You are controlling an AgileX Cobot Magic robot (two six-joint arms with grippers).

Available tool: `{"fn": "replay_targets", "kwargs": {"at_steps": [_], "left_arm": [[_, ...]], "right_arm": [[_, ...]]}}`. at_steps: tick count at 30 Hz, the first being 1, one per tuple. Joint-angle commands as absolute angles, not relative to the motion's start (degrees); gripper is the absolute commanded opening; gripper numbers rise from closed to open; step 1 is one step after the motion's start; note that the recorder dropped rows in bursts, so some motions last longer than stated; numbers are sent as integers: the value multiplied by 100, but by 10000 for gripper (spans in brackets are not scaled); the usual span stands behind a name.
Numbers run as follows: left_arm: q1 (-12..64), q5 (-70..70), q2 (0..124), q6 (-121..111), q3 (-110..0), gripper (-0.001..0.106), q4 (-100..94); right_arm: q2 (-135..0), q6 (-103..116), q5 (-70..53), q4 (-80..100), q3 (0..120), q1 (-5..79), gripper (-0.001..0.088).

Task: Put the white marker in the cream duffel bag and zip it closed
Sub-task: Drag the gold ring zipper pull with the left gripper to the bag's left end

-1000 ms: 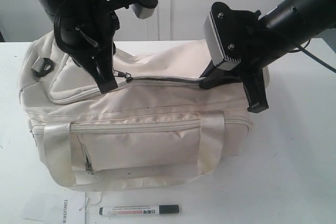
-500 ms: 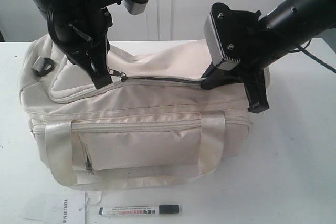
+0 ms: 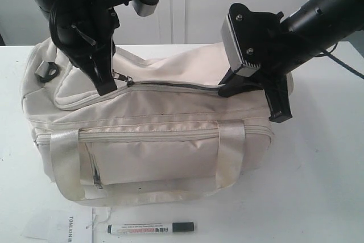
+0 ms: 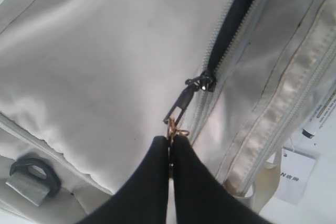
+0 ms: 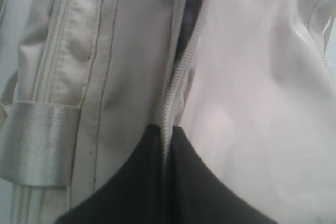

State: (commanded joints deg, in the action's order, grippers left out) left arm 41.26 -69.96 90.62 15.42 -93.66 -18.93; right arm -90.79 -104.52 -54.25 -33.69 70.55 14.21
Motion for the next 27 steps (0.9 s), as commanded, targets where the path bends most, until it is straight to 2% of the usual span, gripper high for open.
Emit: {"fn": "replay_targets", "kwargs": {"at_steps": [16,27], "left_arm": [[3669,-6996,9062,1691,-9366,0,-1761],[3669,-6996,9062,1691,-9366,0,-2167]], "right_arm": [[-9079,-10452,-5392,-3344,7055,1421,0],[-9079,-10364,-5393,-3305,7055,1421,0]]}}
